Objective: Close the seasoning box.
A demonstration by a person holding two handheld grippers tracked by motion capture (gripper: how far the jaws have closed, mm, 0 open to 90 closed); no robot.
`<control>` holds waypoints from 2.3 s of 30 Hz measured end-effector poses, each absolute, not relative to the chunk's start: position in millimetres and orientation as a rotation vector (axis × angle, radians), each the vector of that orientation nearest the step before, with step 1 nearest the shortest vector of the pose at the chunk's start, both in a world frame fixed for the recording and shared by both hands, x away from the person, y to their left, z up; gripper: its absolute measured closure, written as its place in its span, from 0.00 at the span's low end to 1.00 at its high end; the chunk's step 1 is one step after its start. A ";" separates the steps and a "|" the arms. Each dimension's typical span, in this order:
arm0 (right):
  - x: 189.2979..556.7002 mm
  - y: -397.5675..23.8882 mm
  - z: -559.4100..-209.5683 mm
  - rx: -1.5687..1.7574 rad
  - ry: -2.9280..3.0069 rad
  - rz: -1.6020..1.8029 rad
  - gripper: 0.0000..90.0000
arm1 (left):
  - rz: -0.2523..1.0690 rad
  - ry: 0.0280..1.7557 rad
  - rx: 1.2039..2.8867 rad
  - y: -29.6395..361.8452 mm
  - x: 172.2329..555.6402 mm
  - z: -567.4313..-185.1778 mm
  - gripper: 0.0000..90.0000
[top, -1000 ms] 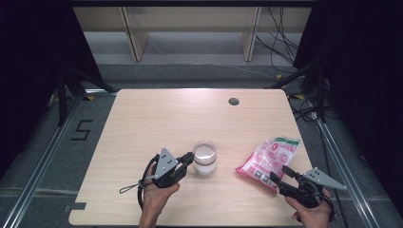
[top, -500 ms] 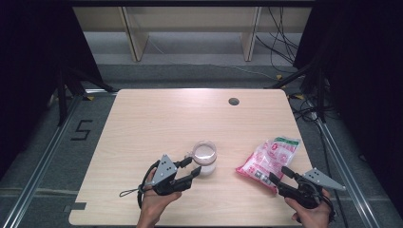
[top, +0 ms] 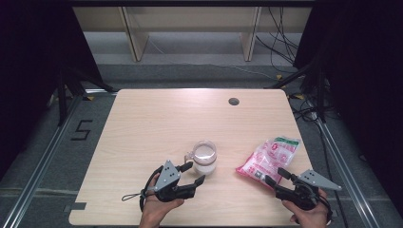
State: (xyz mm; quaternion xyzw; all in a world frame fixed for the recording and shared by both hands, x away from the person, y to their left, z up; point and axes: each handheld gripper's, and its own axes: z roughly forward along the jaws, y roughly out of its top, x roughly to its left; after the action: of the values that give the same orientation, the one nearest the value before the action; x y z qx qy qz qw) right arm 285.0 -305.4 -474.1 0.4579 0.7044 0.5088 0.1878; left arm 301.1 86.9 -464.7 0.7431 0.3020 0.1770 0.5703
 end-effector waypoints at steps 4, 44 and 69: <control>282.4 -301.1 -474.2 1.302 2.018 1.428 0.41 | 0.401 0.715 1.737 84.9 299.9 -465.5 0.38; 275.3 -290.4 -480.3 1.178 2.105 1.405 0.41 | 0.411 0.669 1.830 71.0 276.1 -477.7 0.31; 260.9 -281.8 -487.6 1.077 2.270 1.324 0.38 | 0.375 0.671 1.853 61.5 258.7 -503.0 0.30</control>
State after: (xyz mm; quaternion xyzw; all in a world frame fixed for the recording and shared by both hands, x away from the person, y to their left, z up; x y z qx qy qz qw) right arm 260.9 -281.8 -487.6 0.3749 0.7901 0.4610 0.1503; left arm 258.7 61.5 -503.0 0.7789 0.2820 0.1578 0.5376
